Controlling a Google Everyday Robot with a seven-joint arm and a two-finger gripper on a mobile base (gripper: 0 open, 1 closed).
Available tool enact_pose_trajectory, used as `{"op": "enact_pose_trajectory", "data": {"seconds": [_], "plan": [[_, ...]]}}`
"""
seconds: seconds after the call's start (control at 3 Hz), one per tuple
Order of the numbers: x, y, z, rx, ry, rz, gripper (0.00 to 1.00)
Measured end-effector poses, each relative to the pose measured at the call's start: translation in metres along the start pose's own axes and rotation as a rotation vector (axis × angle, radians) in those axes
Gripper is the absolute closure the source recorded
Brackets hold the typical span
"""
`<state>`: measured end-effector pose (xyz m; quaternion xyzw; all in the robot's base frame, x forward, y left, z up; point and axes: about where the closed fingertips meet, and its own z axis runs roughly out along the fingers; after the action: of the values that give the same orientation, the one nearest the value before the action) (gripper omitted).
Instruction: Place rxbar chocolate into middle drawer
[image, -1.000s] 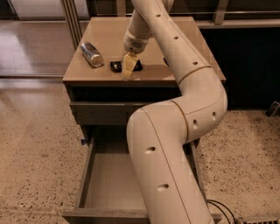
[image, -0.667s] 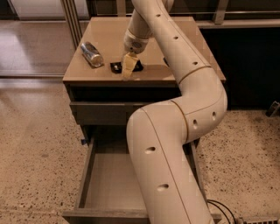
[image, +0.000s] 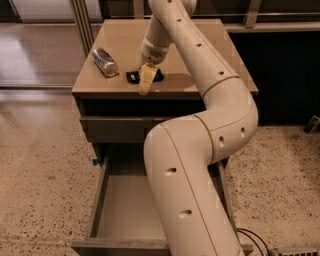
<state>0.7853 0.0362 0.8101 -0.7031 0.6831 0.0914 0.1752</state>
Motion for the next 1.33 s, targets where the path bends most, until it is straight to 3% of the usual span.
{"op": "enact_pose_trajectory", "data": {"seconds": [1.0, 1.33], "plan": [[0.0, 0.0, 0.0, 0.0, 0.0, 0.0, 0.87], [-0.01, -0.002, -0.012, 0.021, -0.011, 0.001, 1.0]]}}
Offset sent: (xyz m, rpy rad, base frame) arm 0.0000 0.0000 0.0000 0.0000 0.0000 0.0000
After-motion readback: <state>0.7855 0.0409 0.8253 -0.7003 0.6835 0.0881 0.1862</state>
